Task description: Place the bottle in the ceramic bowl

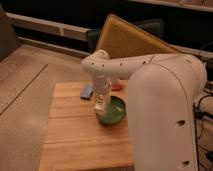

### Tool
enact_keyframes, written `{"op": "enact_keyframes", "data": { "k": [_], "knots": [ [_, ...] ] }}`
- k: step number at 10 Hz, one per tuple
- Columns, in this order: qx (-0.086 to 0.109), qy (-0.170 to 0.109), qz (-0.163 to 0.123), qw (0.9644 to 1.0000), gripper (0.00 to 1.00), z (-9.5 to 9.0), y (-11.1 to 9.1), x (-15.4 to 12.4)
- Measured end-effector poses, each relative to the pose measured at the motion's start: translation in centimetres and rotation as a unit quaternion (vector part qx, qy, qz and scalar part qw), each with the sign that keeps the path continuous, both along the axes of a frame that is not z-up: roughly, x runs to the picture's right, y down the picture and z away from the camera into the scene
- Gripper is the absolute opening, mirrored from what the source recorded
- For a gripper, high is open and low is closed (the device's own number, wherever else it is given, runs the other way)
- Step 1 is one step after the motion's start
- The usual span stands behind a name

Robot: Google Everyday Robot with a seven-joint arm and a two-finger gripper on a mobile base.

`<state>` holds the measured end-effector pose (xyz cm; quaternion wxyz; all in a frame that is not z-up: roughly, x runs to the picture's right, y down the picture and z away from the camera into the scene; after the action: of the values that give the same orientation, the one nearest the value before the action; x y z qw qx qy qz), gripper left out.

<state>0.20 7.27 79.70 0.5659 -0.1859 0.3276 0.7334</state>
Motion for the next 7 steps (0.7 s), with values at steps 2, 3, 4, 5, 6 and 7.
{"op": "enact_keyframes", "data": {
  "k": [2, 3, 4, 5, 6, 7],
  "knots": [
    [-0.019, 0.011, 0.019, 0.9996, 0.00, 0.38, 1.98, 2.22],
    [-0.019, 0.012, 0.020, 0.9996, 0.00, 0.38, 1.92, 2.28],
    [-0.019, 0.009, 0.018, 0.9996, 0.00, 0.40, 1.97, 1.93],
    [-0.019, 0.009, 0.018, 0.9996, 0.05, 0.38, 1.95, 1.95],
    [-0.019, 0.010, 0.018, 0.9996, 0.08, 0.39, 1.98, 2.01],
    [-0.019, 0.010, 0.018, 0.9996, 0.10, 0.39, 1.98, 2.07]
  ]
}}
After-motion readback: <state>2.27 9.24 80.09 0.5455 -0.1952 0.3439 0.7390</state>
